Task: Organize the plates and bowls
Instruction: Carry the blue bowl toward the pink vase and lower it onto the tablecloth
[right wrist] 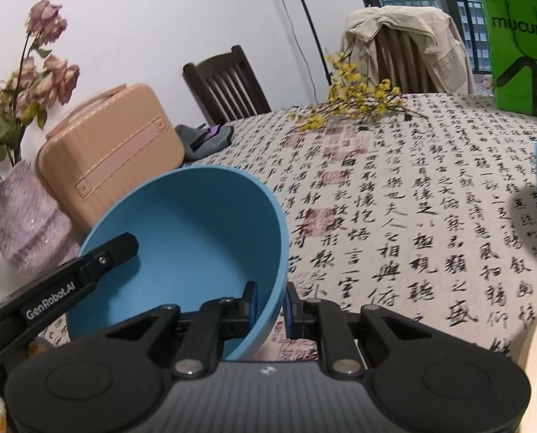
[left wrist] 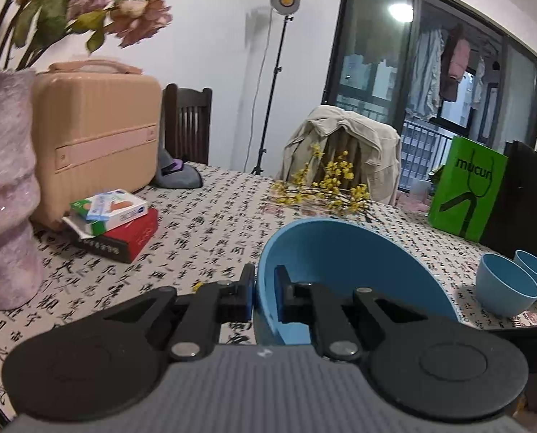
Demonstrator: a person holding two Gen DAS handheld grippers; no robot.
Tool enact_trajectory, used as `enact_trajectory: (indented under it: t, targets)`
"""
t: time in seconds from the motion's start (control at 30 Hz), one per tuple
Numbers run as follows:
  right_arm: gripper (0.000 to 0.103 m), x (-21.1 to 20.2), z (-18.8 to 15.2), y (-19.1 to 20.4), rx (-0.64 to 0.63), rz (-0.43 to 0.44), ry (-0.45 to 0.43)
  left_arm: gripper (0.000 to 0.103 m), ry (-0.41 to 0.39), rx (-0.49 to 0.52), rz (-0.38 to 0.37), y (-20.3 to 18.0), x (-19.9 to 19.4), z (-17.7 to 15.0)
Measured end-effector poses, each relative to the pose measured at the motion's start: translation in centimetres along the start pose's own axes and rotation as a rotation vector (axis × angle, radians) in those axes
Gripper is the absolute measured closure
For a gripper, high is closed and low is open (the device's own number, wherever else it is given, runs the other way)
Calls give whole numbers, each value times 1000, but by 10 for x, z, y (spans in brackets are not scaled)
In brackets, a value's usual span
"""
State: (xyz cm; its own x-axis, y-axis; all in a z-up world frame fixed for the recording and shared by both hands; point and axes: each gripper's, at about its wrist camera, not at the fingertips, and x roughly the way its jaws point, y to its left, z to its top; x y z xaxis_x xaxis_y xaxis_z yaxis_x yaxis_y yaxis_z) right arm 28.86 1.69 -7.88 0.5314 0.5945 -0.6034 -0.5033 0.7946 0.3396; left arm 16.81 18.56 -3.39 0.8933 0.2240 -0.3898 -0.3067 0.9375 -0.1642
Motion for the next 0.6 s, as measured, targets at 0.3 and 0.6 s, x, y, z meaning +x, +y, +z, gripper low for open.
enact_trajectory:
  t: [0.3,0.6]
  targets:
    - [89,16,-6,16,-34,2,36,91,50,-42,49,22,6,-14]
    - [88,37,-14,16,-45,3,92,91,120,-57,72,34,18,-29]
